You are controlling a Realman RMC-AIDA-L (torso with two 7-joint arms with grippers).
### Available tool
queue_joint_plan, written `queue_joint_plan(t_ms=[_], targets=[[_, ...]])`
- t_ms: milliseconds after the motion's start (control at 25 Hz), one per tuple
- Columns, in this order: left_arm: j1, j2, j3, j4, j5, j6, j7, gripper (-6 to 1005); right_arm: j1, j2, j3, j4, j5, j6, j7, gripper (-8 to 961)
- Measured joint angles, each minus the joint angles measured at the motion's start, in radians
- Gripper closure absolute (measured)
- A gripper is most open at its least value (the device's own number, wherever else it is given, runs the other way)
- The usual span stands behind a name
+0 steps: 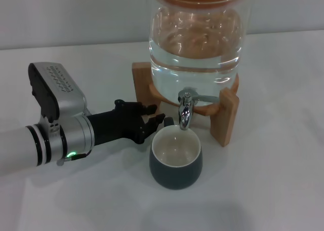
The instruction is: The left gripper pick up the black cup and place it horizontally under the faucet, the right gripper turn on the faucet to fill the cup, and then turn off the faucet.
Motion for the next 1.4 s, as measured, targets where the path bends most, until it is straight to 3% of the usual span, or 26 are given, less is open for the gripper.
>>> queue_joint_plan(t_ms=[480, 760, 1080, 1280, 1360, 1400], targets=[[-0.02, 0.0, 0.03, 0.0, -0.001, 0.025, -0.031, 723, 0.001, 0.0, 0.0, 0.0, -0.002, -0.005, -0.006, 126], [0.021, 0.007, 0.03, 0.007, -0.056, 0.009, -0.034, 724, -0.001, 0.0, 0.0, 0.0, -0.017, -0.005, -0.007, 127], [0.184, 0.016, 0.024, 0.152, -0.061, -0.059, -0.033, 724, -0.008, 0.0, 0.0, -0.001, -0.023, -0.002, -0.007, 127], [0.251, 0.031, 0.015, 0.195, -0.057, -0.13, -0.034, 723, -0.019, 0.0, 0.0, -0.009, -0.04, 0.011, -0.004, 127], [0.278, 0.041, -0.016, 0.199, -0.055, -0.168, -0.037, 723, -0.025, 0.0, 0.0, -0.023, -0.063, 0.022, 0.009, 127], [0.311, 0.052, -0.078, 0.198, -0.053, -0.222, -0.037, 723, -0.029, 0.0, 0.0, -0.04, -0.084, 0.031, 0.024, 127]])
